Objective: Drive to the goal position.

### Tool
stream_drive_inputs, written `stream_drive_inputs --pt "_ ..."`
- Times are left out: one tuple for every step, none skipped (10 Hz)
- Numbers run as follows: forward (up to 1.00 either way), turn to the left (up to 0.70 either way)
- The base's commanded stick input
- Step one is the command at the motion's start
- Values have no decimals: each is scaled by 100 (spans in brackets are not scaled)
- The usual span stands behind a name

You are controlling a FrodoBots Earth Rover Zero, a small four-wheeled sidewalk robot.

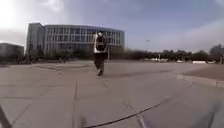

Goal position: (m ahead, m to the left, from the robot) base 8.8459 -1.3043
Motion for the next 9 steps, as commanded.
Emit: stream_drive_inputs --pt "100 -27" --pt "100 -27" --pt "100 -27" --pt "100 -27" --pt "100 -27" --pt "100 -27" --pt "100 -13" --pt "100 0" --pt "100 0"
